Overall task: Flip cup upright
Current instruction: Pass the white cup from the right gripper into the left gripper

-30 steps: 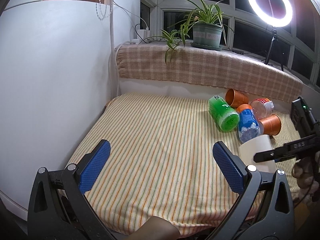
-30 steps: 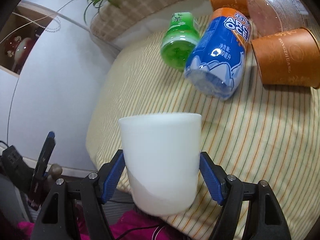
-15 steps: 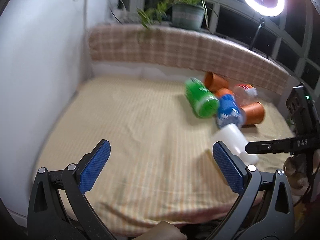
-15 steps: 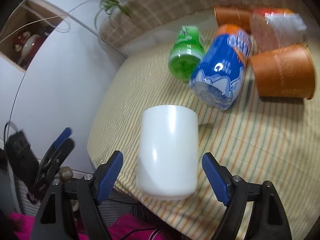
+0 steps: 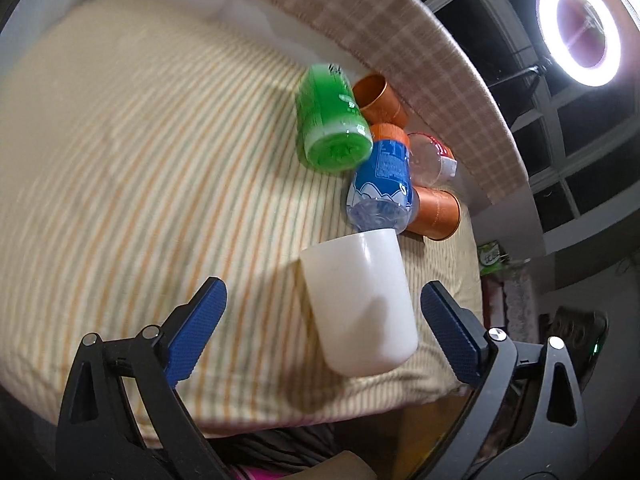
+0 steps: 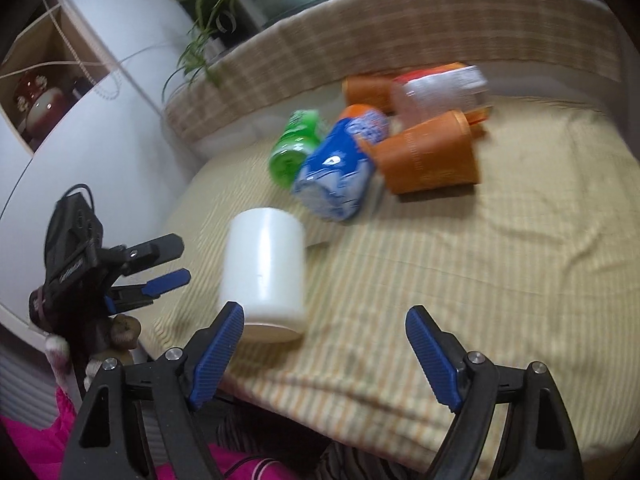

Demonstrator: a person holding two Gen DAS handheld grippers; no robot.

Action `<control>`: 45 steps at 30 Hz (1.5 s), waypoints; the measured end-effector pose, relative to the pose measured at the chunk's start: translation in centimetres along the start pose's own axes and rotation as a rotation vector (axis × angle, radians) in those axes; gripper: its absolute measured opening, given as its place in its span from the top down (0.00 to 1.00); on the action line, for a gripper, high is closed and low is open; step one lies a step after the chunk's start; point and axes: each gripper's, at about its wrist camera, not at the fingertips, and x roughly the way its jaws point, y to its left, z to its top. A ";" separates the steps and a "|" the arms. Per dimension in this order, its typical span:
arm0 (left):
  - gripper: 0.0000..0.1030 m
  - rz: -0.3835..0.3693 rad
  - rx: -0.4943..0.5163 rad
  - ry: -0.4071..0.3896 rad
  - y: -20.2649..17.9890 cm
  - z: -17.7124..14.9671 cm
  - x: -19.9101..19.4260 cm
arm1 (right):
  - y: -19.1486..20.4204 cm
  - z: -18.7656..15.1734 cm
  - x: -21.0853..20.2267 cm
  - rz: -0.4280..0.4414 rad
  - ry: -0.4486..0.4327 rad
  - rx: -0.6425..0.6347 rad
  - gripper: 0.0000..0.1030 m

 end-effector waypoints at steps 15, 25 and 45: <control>0.18 -0.040 -0.085 0.098 -0.6 1.3 4.7 | -2.8 -0.9 -1.1 -0.050 -0.012 0.070 0.17; 0.18 -0.051 -0.087 0.133 -1.1 1.4 6.3 | -3.4 -1.3 -1.0 -0.071 -0.010 0.078 0.17; 0.24 0.020 0.110 0.042 -4.6 0.9 6.0 | -4.7 -1.5 -0.9 -0.093 -0.003 0.112 0.17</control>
